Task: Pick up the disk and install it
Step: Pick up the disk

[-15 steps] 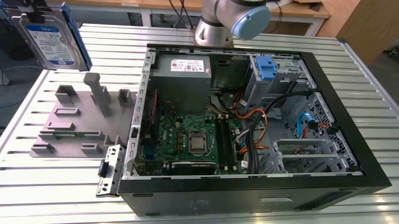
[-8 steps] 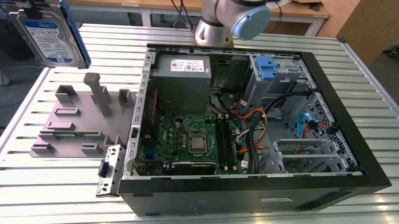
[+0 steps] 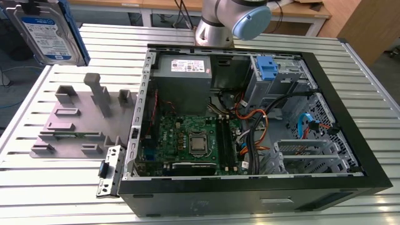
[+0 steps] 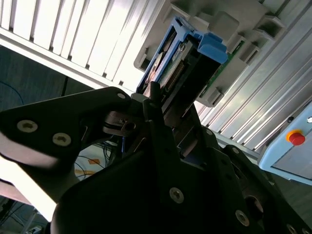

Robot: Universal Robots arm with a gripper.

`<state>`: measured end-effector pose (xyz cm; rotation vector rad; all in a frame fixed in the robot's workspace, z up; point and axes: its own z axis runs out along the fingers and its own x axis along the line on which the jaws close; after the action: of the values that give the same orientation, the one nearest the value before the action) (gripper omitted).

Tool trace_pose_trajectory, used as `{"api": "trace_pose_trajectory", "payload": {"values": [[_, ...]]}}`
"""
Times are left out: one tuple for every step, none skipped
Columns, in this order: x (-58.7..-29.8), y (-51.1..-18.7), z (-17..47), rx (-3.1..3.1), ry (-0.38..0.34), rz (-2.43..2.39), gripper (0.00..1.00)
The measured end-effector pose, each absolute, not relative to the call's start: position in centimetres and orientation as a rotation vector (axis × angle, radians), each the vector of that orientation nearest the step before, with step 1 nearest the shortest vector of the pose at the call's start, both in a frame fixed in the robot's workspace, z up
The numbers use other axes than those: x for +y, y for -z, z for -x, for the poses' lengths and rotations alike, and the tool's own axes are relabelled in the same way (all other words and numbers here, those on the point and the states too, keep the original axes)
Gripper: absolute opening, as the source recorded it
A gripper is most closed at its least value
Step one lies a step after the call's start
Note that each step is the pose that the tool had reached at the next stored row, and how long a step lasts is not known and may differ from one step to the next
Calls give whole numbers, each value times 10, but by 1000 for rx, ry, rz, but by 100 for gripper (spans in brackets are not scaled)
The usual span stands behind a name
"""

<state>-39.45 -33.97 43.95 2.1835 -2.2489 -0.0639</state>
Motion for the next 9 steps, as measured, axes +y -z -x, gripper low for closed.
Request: {"api": "trace_pose_trajectory", "payload": {"values": [[-340, -439, 395, -2249, 64, -2184, 35], [-340, -440, 394, -2249, 64, -2184, 35], [-340, -440, 394, -2249, 64, -2183, 35], [-340, -440, 395, -2249, 64, -2183, 35], [-340, -440, 394, -2249, 64, -2183, 35], [-340, -440, 394, -2249, 64, -2183, 35], [-340, -441, 395, -2249, 64, -2183, 35], [-340, -441, 395, -2249, 64, -2183, 35], [-340, -441, 395, -2249, 64, -2183, 35]]}}
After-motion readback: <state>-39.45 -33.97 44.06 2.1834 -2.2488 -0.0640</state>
